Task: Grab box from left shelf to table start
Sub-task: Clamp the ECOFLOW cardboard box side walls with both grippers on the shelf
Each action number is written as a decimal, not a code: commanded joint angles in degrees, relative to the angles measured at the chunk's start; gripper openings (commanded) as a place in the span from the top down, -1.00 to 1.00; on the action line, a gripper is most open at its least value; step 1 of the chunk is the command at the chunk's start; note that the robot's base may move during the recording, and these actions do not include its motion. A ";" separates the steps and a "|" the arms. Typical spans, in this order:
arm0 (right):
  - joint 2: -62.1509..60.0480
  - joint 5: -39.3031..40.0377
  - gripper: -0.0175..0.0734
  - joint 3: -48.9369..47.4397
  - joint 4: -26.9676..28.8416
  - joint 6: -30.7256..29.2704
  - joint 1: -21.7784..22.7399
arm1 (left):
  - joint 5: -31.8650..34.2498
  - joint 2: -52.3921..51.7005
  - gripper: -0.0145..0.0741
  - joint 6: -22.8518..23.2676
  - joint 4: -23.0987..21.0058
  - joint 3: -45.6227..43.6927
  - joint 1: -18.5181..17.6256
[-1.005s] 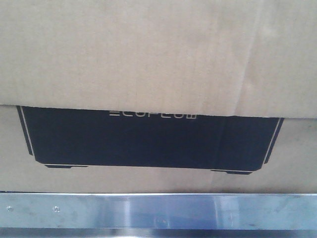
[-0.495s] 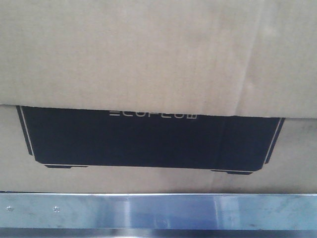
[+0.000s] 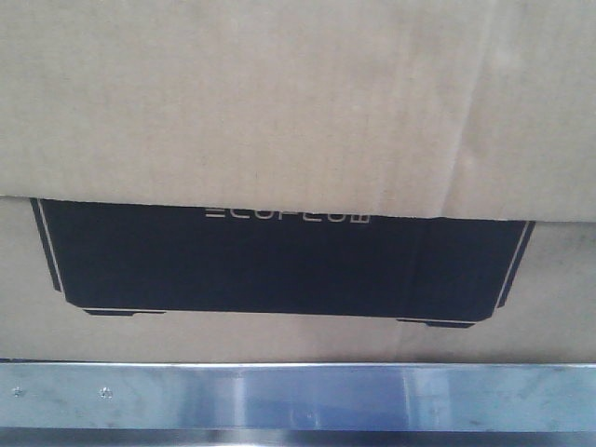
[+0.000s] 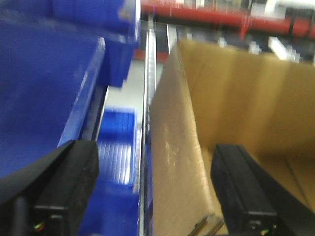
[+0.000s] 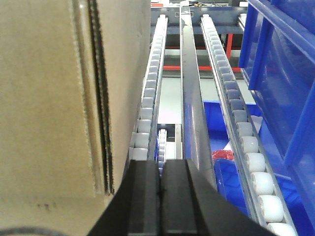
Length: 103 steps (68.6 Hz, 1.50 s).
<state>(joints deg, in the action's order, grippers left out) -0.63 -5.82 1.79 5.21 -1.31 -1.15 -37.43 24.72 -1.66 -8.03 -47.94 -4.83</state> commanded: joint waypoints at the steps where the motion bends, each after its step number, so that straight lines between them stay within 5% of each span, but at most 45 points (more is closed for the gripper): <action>1: -0.54 5.26 0.49 0.16 0.02 -0.14 0.10 | -0.84 5.49 -0.21 -4.83 -3.10 -6.84 -0.44; 7: -0.54 5.26 0.49 0.16 0.02 -0.14 0.10 | -2.20 9.85 -0.21 -10.19 -6.93 -10.52 -1.08; 27: -0.54 5.26 0.49 0.16 0.02 -0.14 0.10 | -7.48 23.07 -0.21 -10.24 -5.39 -17.49 -8.51; 46: -0.54 5.26 0.49 0.16 0.02 -0.14 0.10 | -16.98 33.95 -0.21 -2.60 0.30 -28.10 -8.27; 61: -0.54 5.26 0.49 0.16 0.02 -0.14 0.10 | -21.57 40.13 -0.21 -0.40 0.57 -30.44 -8.27; 103: -0.54 5.26 0.49 0.16 0.02 -0.14 0.10 | -32.20 44.55 -0.21 8.63 5.71 -35.20 -10.09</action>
<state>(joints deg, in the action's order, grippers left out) -0.63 -5.82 1.79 5.21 -1.31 -1.15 -70.57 69.73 5.94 -2.18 -81.15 -13.42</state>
